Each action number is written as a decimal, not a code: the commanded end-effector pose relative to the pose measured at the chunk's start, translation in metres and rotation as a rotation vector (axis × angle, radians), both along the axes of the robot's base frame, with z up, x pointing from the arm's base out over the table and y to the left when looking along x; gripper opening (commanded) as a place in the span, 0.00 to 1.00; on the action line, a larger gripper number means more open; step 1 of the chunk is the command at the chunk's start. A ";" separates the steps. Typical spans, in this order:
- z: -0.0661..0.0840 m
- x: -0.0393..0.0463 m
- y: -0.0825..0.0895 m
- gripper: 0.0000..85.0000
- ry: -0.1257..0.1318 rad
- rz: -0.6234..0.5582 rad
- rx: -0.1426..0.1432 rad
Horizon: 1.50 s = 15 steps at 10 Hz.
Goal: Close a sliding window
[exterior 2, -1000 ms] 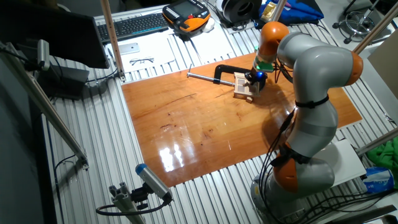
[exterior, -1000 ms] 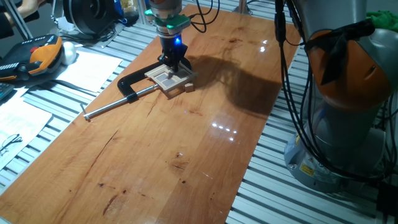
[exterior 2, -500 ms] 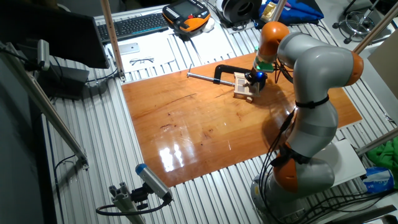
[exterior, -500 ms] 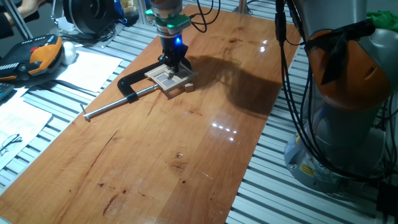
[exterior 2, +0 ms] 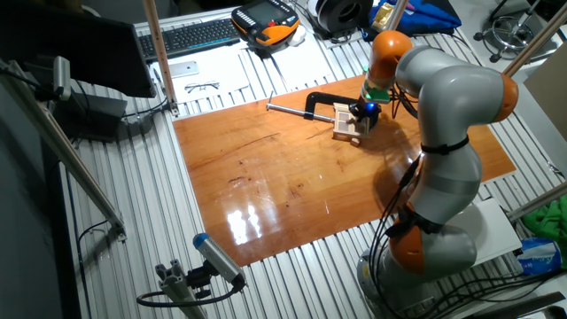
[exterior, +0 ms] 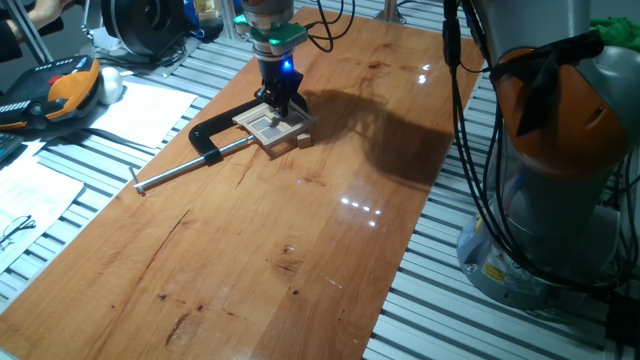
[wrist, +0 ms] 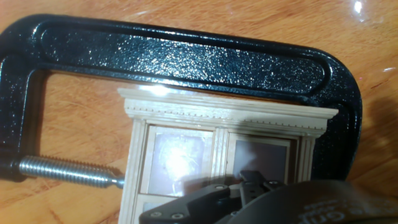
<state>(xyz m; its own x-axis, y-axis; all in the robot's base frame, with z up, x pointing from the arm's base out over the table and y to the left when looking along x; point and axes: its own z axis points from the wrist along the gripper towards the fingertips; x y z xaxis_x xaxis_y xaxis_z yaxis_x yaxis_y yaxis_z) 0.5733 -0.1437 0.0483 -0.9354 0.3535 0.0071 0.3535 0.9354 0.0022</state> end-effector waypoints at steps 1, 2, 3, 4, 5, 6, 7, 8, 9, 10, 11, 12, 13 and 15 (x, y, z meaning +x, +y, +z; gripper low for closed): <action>0.000 -0.0003 0.000 0.00 0.000 -0.002 0.000; -0.001 -0.0005 0.000 0.00 0.001 -0.002 0.002; -0.001 -0.0009 0.000 0.00 0.003 -0.002 0.002; 0.000 -0.0013 0.000 0.00 0.005 -0.002 0.002; 0.000 -0.0018 0.000 0.00 0.008 0.000 0.002; 0.001 -0.0020 0.000 0.00 0.008 0.000 0.000; 0.001 -0.0021 0.000 0.00 0.009 0.000 0.000; 0.001 -0.0021 0.001 0.00 0.009 0.000 0.002; 0.000 -0.0023 0.001 0.00 0.011 0.000 0.002; 0.000 -0.0024 0.001 0.00 0.012 0.000 0.003; 0.000 -0.0027 0.001 0.00 0.014 0.000 0.002; 0.000 -0.0028 0.001 0.00 0.017 0.000 0.003; 0.000 -0.0029 0.001 0.00 0.018 0.000 0.003; 0.000 -0.0031 0.001 0.00 0.021 0.002 0.005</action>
<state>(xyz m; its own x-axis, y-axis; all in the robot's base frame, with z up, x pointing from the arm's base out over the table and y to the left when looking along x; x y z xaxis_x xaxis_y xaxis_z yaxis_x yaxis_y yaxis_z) 0.5702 -0.1424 0.0484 -0.9355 0.3521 0.0293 0.3522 0.9359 -0.0011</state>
